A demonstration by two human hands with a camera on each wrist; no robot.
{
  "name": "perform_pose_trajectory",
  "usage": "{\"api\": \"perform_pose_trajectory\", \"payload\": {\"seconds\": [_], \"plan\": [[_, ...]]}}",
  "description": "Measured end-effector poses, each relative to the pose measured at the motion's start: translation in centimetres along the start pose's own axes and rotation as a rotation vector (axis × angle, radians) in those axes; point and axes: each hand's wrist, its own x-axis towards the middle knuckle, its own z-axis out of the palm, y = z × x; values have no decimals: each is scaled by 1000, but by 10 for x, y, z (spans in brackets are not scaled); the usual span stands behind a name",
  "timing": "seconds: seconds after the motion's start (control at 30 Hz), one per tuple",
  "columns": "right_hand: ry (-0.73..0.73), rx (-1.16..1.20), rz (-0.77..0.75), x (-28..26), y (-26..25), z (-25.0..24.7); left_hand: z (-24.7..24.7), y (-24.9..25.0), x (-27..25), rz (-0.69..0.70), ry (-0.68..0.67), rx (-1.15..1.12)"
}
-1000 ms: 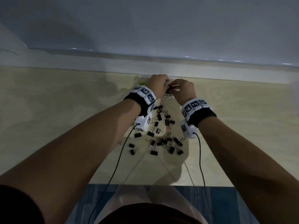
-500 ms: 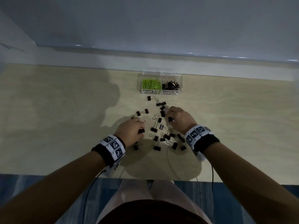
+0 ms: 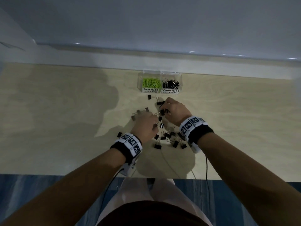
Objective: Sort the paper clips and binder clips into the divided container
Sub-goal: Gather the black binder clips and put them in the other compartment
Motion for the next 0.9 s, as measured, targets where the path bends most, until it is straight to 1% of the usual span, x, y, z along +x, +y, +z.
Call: {"api": "perform_pose_trajectory", "payload": {"seconds": [0.07, 0.13, 0.3, 0.37, 0.47, 0.57, 0.7, 0.77, 0.83, 0.9], "plan": [[-88, -76, 0, 4, -4, 3, 9, 5, 2, -20, -24, 38], [-138, -130, -17, 5, -4, 10, 17, 7, 2, -39, -31, 89], [-141, -182, -90, 4, -4, 9, 20, 12, 2, -104, -83, 210], [-146, -210, -131, 4, -4, 7, 18, 14, 4, -114, -74, 219], [-212, -296, -200, 4, -4, 8, 11, 11, 8, -115, -51, 210], [-163, -255, -259, 2, -2, 10, -2, 5, 11, -102, -28, 170], [0, -176, -357, -5, 7, 13, -23, -8, 17, -98, -14, 161], [26, -115, -328, -8, 9, 9, -35, -12, 24, -89, 17, 115], [81, 25, -184, -7, 15, 5, -48, -9, 35, -84, 44, 24], [67, 149, 19, -9, 20, -6, -61, -2, 49, -61, 81, -59]]}}
